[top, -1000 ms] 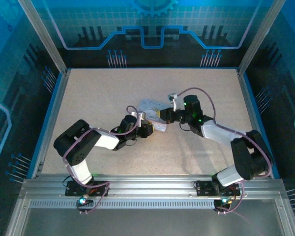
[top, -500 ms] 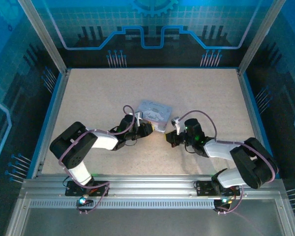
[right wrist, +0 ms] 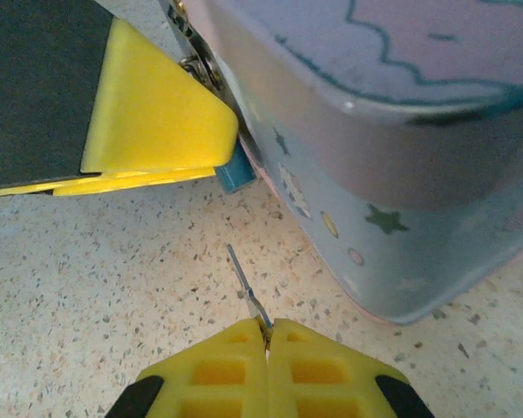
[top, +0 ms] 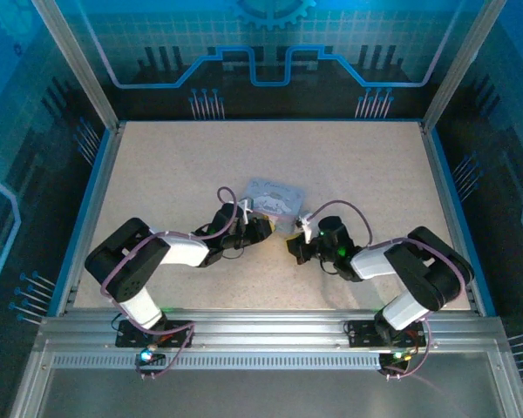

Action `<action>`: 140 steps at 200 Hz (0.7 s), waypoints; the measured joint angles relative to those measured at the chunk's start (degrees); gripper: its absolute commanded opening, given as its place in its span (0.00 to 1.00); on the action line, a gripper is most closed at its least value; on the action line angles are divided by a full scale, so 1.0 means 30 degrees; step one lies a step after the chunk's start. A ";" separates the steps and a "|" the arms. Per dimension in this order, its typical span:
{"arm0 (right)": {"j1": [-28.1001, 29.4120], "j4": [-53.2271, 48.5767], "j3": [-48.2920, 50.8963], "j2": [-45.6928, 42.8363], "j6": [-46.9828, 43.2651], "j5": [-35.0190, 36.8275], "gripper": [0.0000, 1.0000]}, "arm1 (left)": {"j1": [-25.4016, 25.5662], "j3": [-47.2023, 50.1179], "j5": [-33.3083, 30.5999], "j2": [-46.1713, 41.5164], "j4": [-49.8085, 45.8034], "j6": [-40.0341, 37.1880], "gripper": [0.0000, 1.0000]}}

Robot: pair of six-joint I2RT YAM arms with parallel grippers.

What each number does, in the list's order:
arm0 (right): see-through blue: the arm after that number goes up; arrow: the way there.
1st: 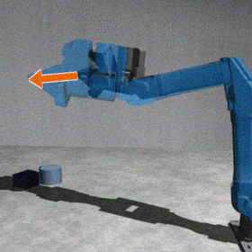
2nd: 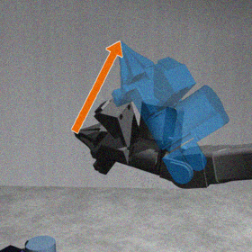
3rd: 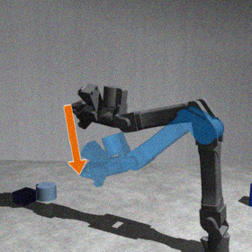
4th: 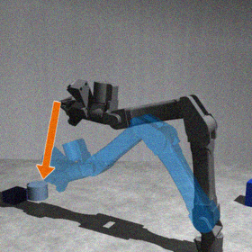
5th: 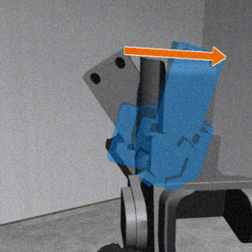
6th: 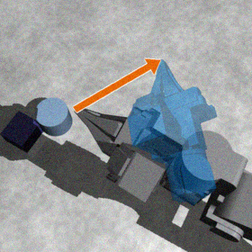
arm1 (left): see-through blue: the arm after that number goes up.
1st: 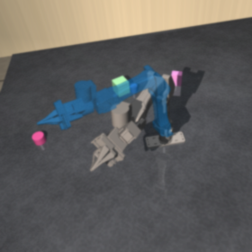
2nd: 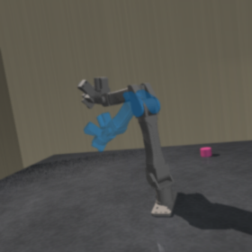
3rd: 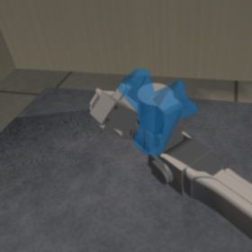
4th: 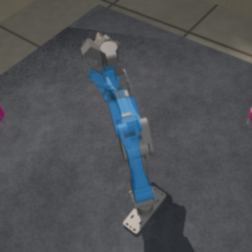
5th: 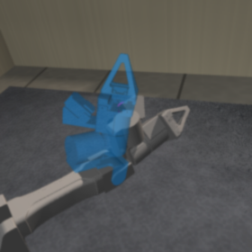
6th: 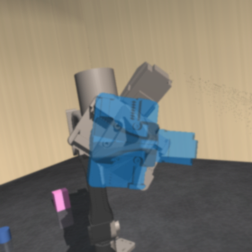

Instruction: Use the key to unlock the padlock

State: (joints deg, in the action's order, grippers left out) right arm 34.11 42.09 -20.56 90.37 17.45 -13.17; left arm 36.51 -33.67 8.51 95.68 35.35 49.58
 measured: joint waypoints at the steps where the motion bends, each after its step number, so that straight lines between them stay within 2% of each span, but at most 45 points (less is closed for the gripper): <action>1: 0.0007 0.0044 0.0000 0.0036 -0.0015 0.0015 0.00 | 0.0007 0.0000 0.0000 -0.0007 0.0000 0.0015 0.17; 140: 0.0124 0.3024 0.0109 0.1785 -0.0066 0.0619 0.00 | 0.0160 0.0000 -0.0357 -0.0270 -0.0029 0.0386 0.17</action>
State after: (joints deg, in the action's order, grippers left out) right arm 34.48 51.16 -20.23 95.72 17.26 -11.31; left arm 36.99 -33.67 7.44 94.87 35.27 50.74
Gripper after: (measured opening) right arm 0.050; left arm 0.211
